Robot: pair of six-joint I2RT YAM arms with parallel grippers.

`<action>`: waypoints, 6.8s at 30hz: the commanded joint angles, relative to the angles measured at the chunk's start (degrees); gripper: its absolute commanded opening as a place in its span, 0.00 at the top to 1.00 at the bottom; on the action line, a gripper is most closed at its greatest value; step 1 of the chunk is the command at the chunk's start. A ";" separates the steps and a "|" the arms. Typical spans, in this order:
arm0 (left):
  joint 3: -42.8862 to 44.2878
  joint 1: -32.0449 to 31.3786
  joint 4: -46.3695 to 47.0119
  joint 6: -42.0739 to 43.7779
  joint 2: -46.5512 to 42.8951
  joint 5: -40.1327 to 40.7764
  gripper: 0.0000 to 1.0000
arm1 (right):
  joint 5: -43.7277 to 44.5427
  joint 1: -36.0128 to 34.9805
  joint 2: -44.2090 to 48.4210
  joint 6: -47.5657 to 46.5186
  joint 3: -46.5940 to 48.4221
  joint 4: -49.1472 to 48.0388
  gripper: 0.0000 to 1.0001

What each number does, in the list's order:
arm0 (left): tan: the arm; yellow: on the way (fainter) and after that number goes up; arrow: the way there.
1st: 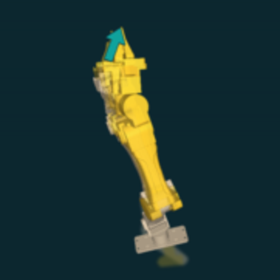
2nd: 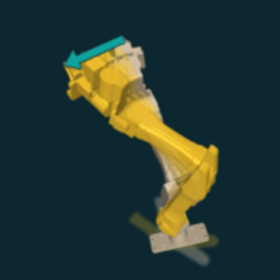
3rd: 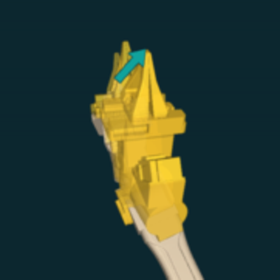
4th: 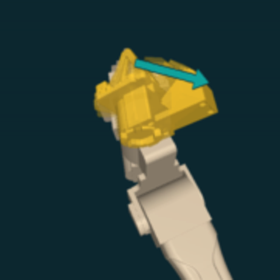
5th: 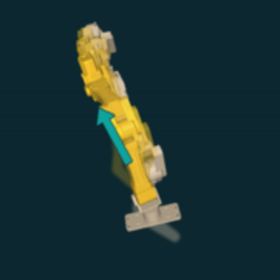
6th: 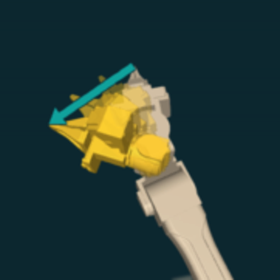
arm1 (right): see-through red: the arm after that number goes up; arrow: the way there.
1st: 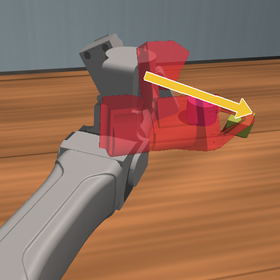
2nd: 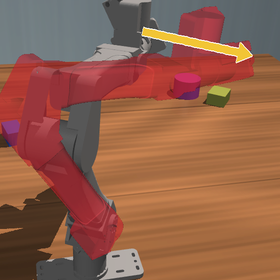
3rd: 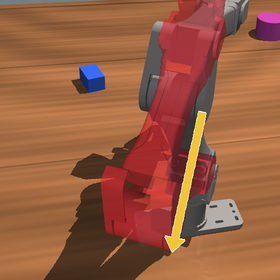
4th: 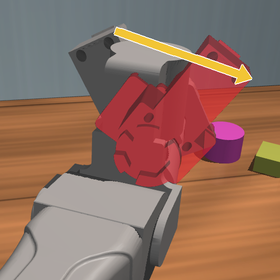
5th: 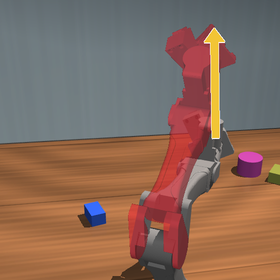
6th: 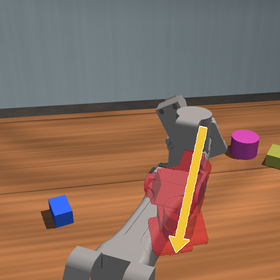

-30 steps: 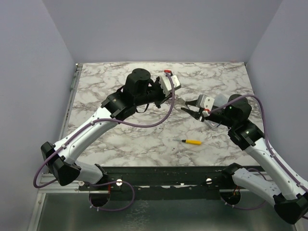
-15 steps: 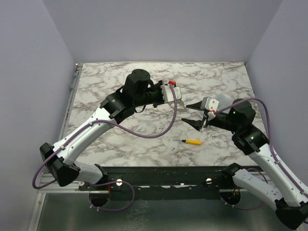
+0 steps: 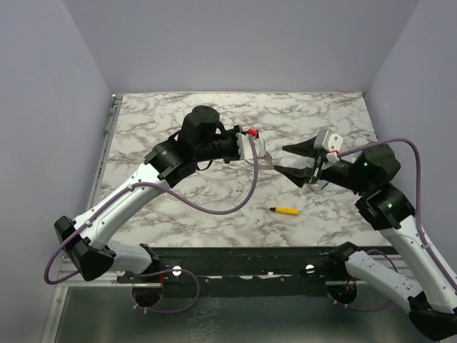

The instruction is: Remove the keys from the keyring

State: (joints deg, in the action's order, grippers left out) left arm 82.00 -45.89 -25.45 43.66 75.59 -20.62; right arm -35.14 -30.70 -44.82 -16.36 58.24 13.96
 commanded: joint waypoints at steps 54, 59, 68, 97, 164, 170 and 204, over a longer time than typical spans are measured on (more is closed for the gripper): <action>-8.97 -3.08 7.76 17.19 -7.68 -9.26 1.00 | -8.89 -0.85 -15.30 8.80 6.70 2.94 0.68; -8.78 -3.34 7.79 17.25 -7.48 -9.02 1.00 | -7.93 -0.93 -16.11 8.20 6.89 3.07 0.75; -8.90 -3.42 10.15 9.31 -7.02 -2.72 1.00 | -1.72 -0.94 -12.49 6.57 3.72 -1.97 0.99; -11.99 -3.82 13.05 2.54 -8.98 -1.40 1.00 | 2.43 -0.94 -6.62 17.56 -7.18 -30.69 1.00; -9.21 -5.85 12.85 -0.78 -6.50 7.77 1.00 | 7.37 1.75 -8.99 0.60 0.86 -1.75 0.33; -11.94 -5.90 10.94 -9.21 -6.02 12.32 1.00 | 8.37 3.22 -8.36 5.43 -1.19 2.99 0.32; -11.03 -1.98 -2.68 -54.98 0.33 12.92 1.00 | -13.40 3.38 -12.48 11.16 2.07 9.88 0.60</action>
State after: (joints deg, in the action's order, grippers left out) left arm 66.85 -50.72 -27.40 -3.25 73.65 -5.17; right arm -45.56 -27.51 -58.43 -1.67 60.05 23.73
